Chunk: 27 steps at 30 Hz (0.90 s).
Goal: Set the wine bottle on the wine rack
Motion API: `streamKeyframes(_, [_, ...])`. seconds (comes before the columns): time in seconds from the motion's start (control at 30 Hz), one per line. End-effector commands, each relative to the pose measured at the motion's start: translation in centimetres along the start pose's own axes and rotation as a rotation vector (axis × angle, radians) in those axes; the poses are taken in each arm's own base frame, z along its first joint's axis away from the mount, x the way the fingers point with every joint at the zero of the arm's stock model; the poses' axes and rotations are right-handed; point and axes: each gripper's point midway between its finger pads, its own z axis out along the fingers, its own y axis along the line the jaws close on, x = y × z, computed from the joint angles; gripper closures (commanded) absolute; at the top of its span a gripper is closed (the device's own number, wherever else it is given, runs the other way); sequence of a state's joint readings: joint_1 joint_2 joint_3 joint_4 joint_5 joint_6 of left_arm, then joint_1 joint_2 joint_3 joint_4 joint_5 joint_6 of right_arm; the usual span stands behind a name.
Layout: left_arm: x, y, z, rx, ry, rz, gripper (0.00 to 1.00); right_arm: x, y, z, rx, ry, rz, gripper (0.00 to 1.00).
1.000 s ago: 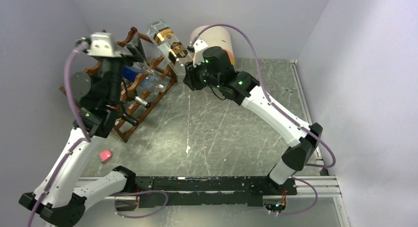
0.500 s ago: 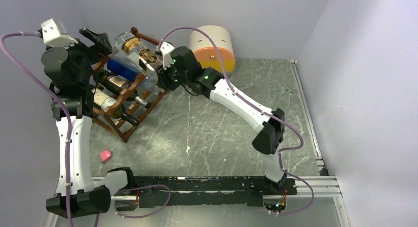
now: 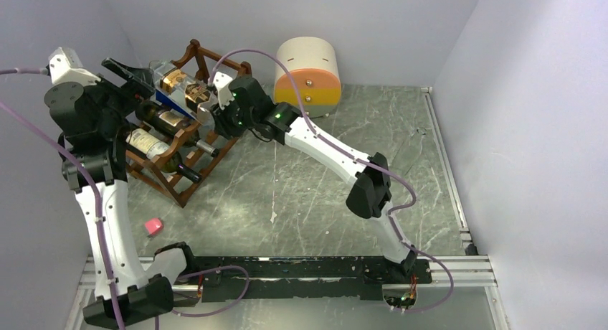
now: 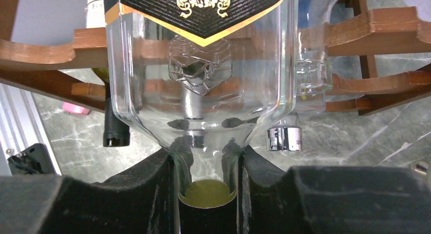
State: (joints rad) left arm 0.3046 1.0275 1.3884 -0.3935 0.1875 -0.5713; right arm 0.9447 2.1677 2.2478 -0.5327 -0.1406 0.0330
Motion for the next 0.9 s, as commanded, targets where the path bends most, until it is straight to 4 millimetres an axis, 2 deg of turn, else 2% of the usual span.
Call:
streamKeyframes(0.0, [0.5,-1.1,-2.0,0.05,0.042,-0.033,0.02,-9.3,1.4,-1.5,-0.037,-0.31,-0.074,1.0])
streamKeyframes(0.17, [4.9,-0.8,-1.7,0.109,0.192,-0.099,0.02,-9.6,2.3,-0.7,-0.061,-0.333,-0.088,1.0])
streamKeyframes(0.27, [6.7,-0.4,-1.4,0.121,0.253,-0.13,0.02,-9.6,2.6,-0.4,-0.064,-0.339,-0.094,1.0])
streamKeyframes(0.5, [8.8,0.2,-0.8,0.139,0.309,-0.162,0.02,-9.5,3.5,0.3,-0.082,-0.344,-0.1,1.0])
streamKeyframes(0.63, [10.5,3.1,-0.1,0.023,0.325,-0.187,0.02,-9.6,3.9,0.3,-0.102,-0.351,-0.092,1.0])
streamKeyframes(0.87, [12.0,3.6,0.8,0.053,0.335,-0.265,0.01,-9.3,4.7,0.7,-0.142,-0.35,-0.084,1.0])
